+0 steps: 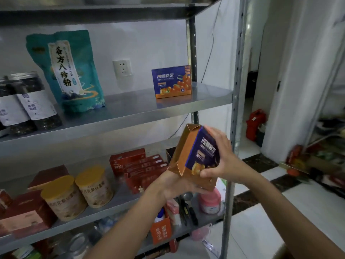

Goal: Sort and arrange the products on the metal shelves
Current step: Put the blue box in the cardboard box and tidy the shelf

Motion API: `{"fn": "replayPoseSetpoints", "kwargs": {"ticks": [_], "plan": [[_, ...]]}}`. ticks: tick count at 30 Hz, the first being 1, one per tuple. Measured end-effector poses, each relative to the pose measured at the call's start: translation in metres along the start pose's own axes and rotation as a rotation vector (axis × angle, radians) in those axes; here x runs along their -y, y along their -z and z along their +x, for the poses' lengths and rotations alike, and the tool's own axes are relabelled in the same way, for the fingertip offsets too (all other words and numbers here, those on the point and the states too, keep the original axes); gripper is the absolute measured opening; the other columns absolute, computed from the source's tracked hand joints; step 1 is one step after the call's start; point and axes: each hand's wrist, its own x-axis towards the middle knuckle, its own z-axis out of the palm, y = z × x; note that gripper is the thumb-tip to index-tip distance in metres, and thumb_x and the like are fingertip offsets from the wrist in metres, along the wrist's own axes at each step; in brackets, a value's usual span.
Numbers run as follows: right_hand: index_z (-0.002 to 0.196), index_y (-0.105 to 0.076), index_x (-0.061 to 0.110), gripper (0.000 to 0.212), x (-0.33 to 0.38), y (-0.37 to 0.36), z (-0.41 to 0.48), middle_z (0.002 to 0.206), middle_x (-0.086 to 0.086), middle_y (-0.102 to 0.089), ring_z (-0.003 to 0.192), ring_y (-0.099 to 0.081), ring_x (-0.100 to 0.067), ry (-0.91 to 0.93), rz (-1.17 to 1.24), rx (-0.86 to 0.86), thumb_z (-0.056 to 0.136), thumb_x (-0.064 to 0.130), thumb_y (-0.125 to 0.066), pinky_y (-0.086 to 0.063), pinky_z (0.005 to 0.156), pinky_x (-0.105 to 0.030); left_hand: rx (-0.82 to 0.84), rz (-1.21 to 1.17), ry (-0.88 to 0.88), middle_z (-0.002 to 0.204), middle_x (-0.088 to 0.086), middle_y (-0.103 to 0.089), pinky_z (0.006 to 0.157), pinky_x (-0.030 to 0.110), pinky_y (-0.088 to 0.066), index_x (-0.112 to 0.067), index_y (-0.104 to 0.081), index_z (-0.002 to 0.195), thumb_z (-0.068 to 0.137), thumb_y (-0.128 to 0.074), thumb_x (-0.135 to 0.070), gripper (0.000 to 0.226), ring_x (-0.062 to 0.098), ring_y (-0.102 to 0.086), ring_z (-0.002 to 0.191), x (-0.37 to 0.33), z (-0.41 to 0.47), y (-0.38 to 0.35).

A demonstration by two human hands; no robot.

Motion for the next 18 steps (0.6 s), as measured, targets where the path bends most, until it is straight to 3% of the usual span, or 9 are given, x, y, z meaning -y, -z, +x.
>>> {"fn": "replayPoseSetpoints", "kwargs": {"ticks": [2, 4, 5, 7, 9, 12, 15, 17, 18], "plan": [[0.134, -0.034, 0.047, 0.096, -0.003, 0.014, -0.007, 0.125, 0.024, -0.055, 0.118, -0.056, -0.003, -0.101, 0.071, 0.054, 0.052, 0.052, -0.085, -0.05, 0.09, -0.02, 0.093, -0.058, 0.081, 0.138, 0.019, -0.054, 0.099, 0.073, -0.034, -0.016, -0.059, 0.131, 0.072, -0.079, -0.052, 0.072, 0.047, -0.048, 0.126, 0.006, 0.01, 0.001], [0.117, -0.048, 0.042, 0.076, -0.012, 0.021, -0.02, 0.103, 0.023, -0.067, 0.095, -0.066, -0.003, -0.193, -0.012, -0.048, 0.052, 0.048, -0.087, -0.052, 0.077, -0.017, 0.175, -0.13, 0.149, 0.135, 0.017, -0.057, 0.097, 0.071, -0.039, -0.017, -0.062, 0.13, 0.081, -0.067, -0.057, 0.064, 0.043, -0.056, 0.119, 0.013, 0.02, 0.0], [0.113, -0.052, 0.038, 0.069, -0.019, 0.021, -0.029, 0.1, 0.018, -0.069, 0.092, -0.067, -0.007, -0.238, -0.034, -0.138, 0.055, 0.043, -0.089, -0.053, 0.078, -0.022, 0.178, -0.189, 0.17, 0.131, 0.016, -0.061, 0.095, 0.07, -0.04, -0.017, -0.063, 0.128, 0.085, -0.053, -0.065, 0.064, 0.039, -0.062, 0.111, 0.017, 0.025, -0.003], [0.111, -0.055, 0.03, 0.057, -0.031, 0.019, -0.05, 0.099, 0.01, -0.069, 0.09, -0.066, -0.013, -0.372, -0.081, -0.376, 0.065, 0.038, -0.088, -0.053, 0.08, -0.035, 0.085, -0.301, 0.218, 0.123, 0.014, -0.065, 0.09, 0.066, -0.044, -0.016, -0.062, 0.127, 0.084, -0.023, -0.079, 0.086, 0.036, -0.065, 0.102, 0.029, 0.039, -0.007], [0.107, -0.054, 0.028, 0.048, -0.034, 0.012, -0.075, 0.098, 0.009, -0.066, 0.086, -0.062, -0.013, -0.538, -0.221, -0.574, 0.073, 0.049, -0.08, -0.049, 0.072, -0.034, -0.092, -0.247, 0.209, 0.119, 0.011, -0.067, 0.089, 0.058, -0.05, -0.017, -0.061, 0.125, 0.078, -0.019, -0.083, 0.091, 0.031, -0.064, 0.106, 0.047, 0.052, -0.018], [0.121, -0.044, 0.036, 0.054, -0.03, -0.001, -0.118, 0.108, 0.017, -0.059, 0.092, -0.06, -0.005, -0.639, -0.267, -0.608, 0.079, 0.056, -0.071, -0.051, 0.076, -0.031, -0.125, -0.149, 0.264, 0.128, 0.01, -0.064, 0.105, 0.054, -0.043, -0.02, -0.054, 0.134, 0.084, -0.034, -0.074, 0.076, 0.03, -0.059, 0.12, 0.078, 0.065, -0.046], [0.146, -0.012, 0.049, 0.087, -0.017, -0.011, -0.165, 0.12, 0.028, -0.048, 0.105, -0.06, -0.004, -0.682, -0.077, -0.545, 0.082, 0.048, -0.07, -0.053, 0.089, -0.03, -0.063, -0.165, 0.384, 0.132, 0.014, -0.061, 0.102, 0.051, -0.045, -0.015, -0.052, 0.137, 0.09, -0.041, -0.062, 0.067, 0.032, -0.058, 0.121, 0.107, 0.073, -0.067], [0.148, 0.004, 0.05, 0.102, -0.016, -0.019, -0.197, 0.119, 0.033, -0.041, 0.103, -0.057, 0.0, -0.738, -0.004, -0.595, 0.078, 0.049, -0.069, -0.052, 0.078, -0.016, 0.011, -0.114, 0.47, 0.13, 0.013, -0.063, 0.1, 0.049, -0.047, -0.017, -0.051, 0.138, 0.094, -0.038, -0.061, 0.064, 0.03, -0.059, 0.119, 0.131, 0.078, -0.077], [0.15, 0.0, 0.048, 0.102, -0.018, -0.025, -0.211, 0.12, 0.03, -0.044, 0.1, -0.057, 0.003, -0.771, 0.027, -0.663, 0.075, 0.05, -0.068, -0.052, 0.069, -0.011, 0.053, -0.067, 0.513, 0.129, 0.012, -0.063, 0.098, 0.047, -0.048, -0.018, -0.051, 0.138, 0.094, -0.037, -0.061, 0.063, 0.029, -0.061, 0.117, 0.143, 0.08, -0.082]]}}
